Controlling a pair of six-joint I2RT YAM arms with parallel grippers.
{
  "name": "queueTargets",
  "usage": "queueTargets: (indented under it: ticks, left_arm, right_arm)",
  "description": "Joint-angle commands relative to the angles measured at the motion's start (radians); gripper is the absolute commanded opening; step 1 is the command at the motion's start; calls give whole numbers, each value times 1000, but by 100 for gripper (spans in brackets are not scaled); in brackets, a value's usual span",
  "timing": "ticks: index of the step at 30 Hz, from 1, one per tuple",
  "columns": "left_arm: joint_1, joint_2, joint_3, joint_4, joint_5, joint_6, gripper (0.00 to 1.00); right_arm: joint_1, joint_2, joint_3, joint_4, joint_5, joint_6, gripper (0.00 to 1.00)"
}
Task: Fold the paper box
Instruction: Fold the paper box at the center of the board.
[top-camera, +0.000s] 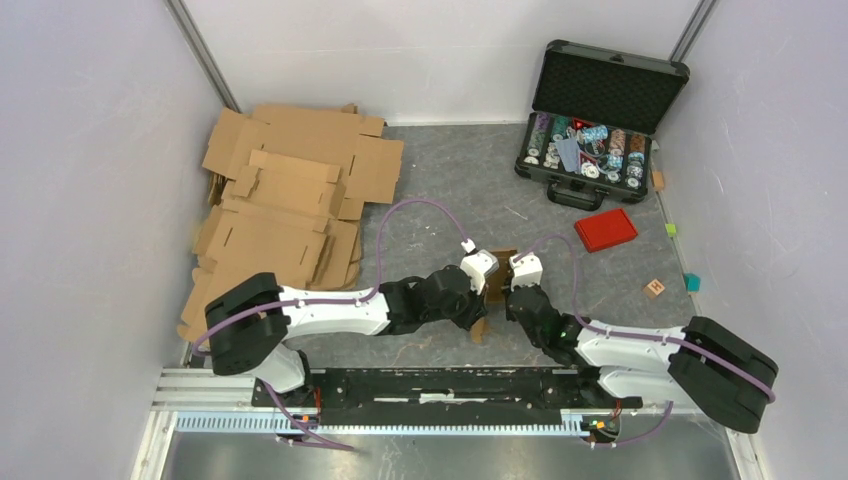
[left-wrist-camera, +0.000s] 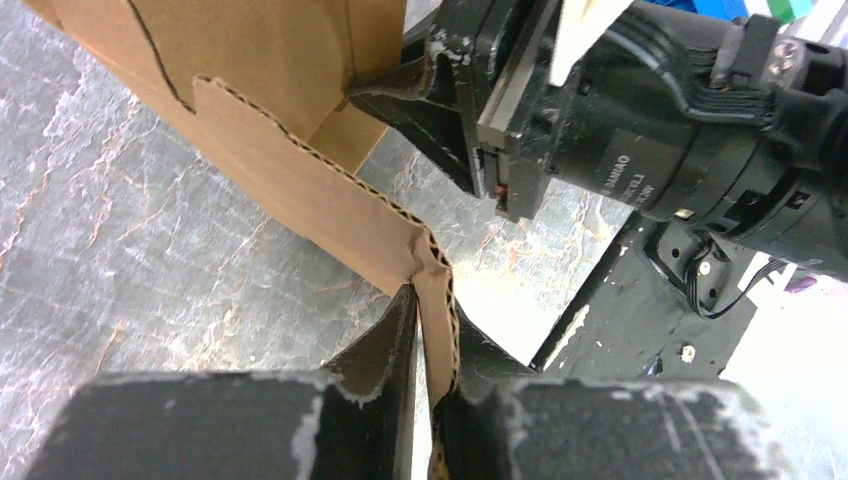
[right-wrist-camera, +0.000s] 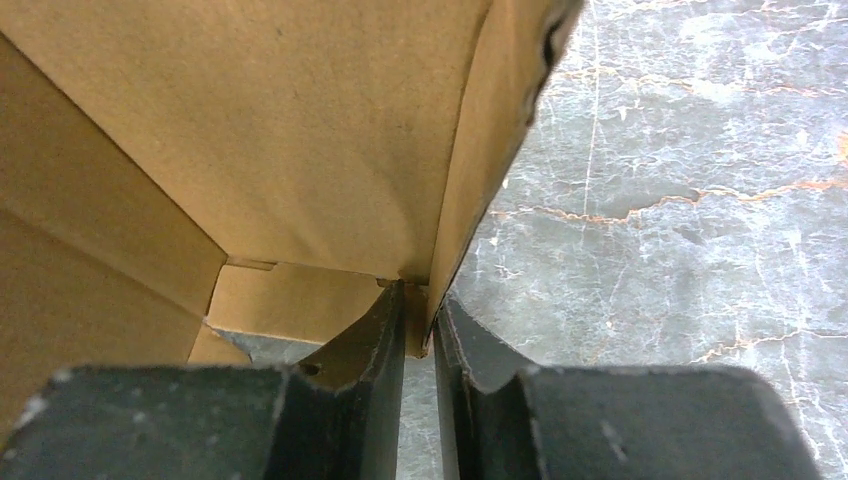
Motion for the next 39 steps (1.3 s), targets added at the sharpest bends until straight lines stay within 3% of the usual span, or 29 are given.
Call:
queueTargets:
  ticks: [1,5,12,19,24,30,34,39]
  left_arm:
    - [-7,-31,27,-79,-41,5,12]
    - [-8,-18,52,-114,-52,21,7]
    - [-7,-8,65,-127,-61,26,6]
    - [-7,-8,97,-192,-81,13,6]
    - [-6,0,129,-244,-102,12,6]
    - [-5,3,147,-273,-115,14,6]
    - [-3,9,187,-335,-123,33,7]
    - [11,56,293,-481,-92,72,7]
  right_arm:
    - [13,-36,3,-20,-74,13,24]
    - [12,-79,10,-32,-88,9,29]
    - [13,-120,27,-63,-98,4,36]
    - [11,-162,65,-177,3,8,59]
    - [11,-223,66,-207,15,2,68]
    - [11,-274,79,-243,-4,-5,73]
    - [10,-309,100,-280,-36,-20,89]
    - [10,-335,141,-332,-96,-59,97]
